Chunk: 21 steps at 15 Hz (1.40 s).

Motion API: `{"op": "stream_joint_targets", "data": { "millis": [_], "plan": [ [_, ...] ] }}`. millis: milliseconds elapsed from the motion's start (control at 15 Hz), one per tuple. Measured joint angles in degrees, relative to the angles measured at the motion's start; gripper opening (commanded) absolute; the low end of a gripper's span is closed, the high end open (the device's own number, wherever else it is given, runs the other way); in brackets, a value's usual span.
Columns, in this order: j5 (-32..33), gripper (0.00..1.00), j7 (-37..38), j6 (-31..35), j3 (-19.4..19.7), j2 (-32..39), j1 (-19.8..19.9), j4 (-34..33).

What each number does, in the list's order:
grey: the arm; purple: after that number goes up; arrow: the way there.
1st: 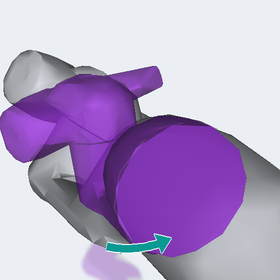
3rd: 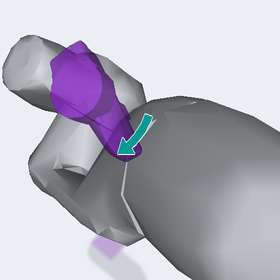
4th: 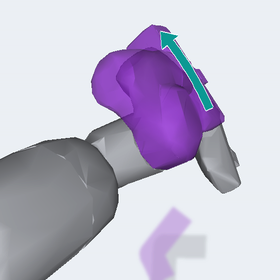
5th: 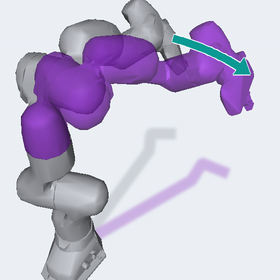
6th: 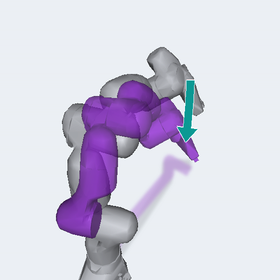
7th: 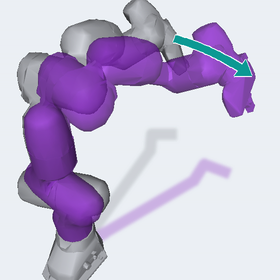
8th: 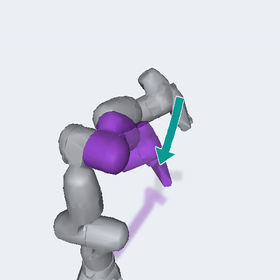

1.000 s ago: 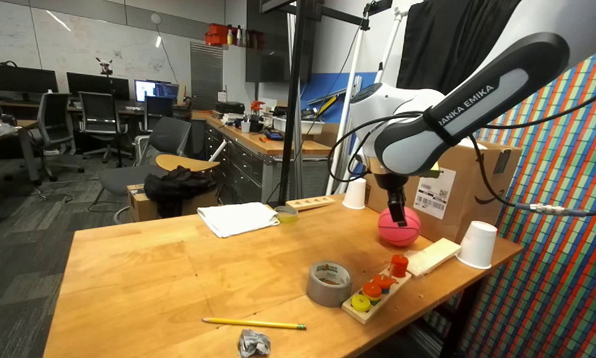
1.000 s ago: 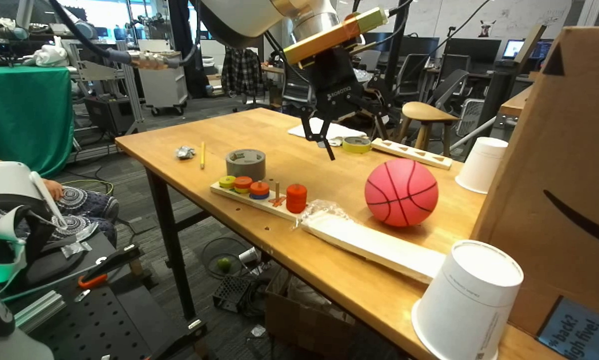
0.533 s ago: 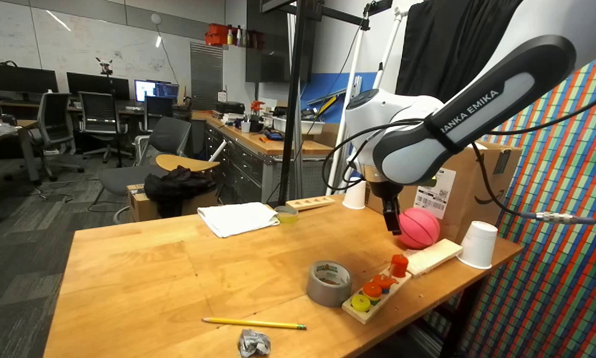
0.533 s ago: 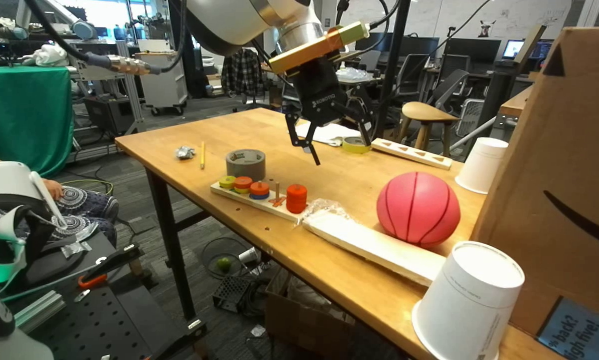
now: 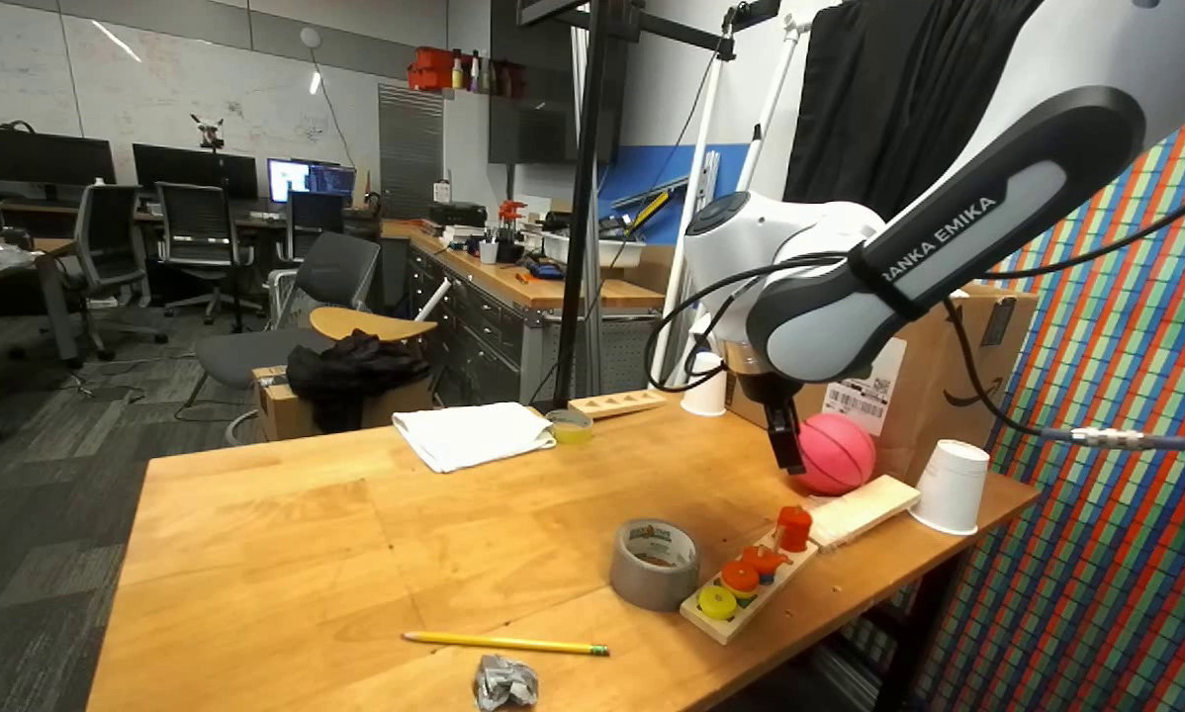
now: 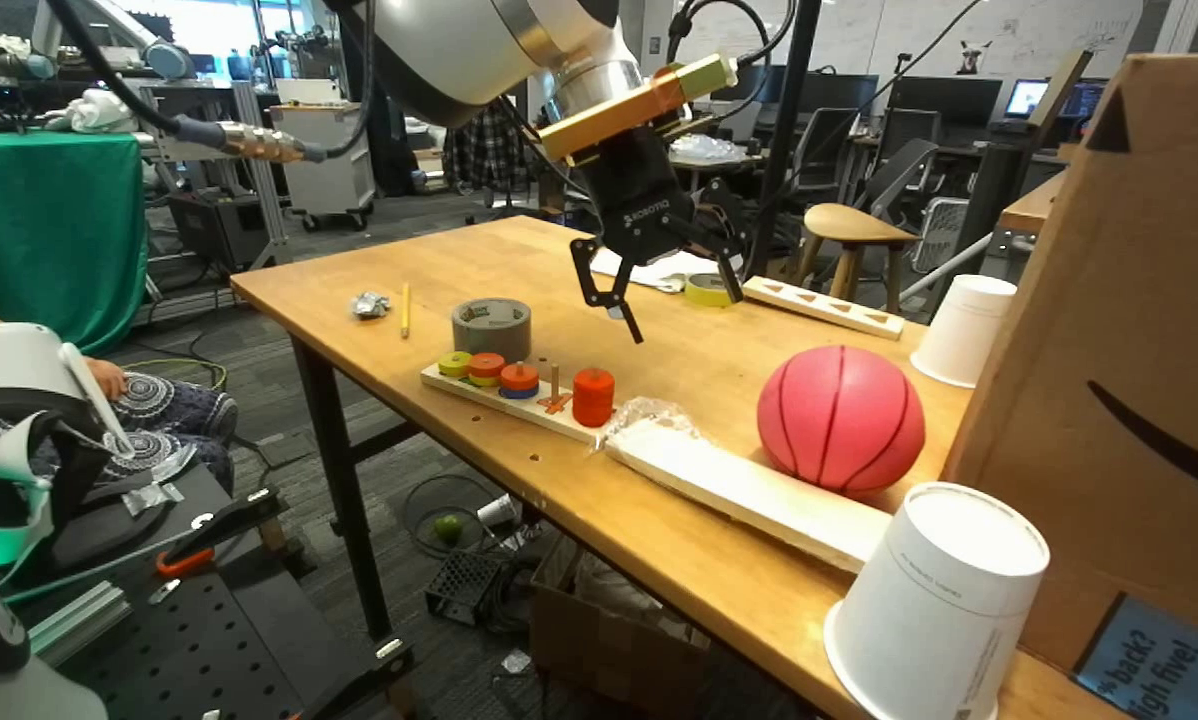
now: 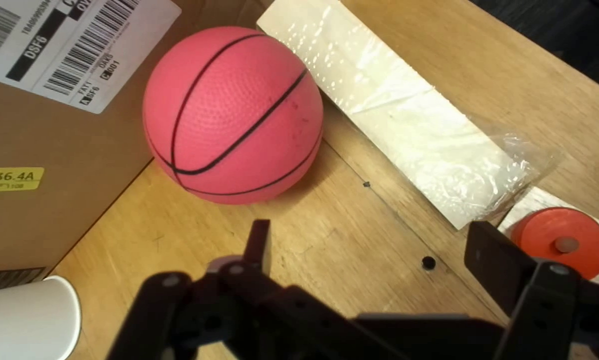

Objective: Move the ball towards the box

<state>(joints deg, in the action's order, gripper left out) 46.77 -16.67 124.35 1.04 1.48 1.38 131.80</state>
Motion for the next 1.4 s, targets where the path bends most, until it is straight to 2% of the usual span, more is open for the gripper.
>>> {"op": "stream_joint_targets", "data": {
  "millis": [400,933,1400],
  "plan": [
    [-0.7,1.00,-0.3,0.0,0.0,1.0,0.0,0.0],
    [-13.6,1.00,-4.7,-4.3,0.2,5.3,0.4,-3.2],
    [-19.2,1.00,-5.3,-6.9,1.0,7.2,1.6,-6.4]
  ]
}}
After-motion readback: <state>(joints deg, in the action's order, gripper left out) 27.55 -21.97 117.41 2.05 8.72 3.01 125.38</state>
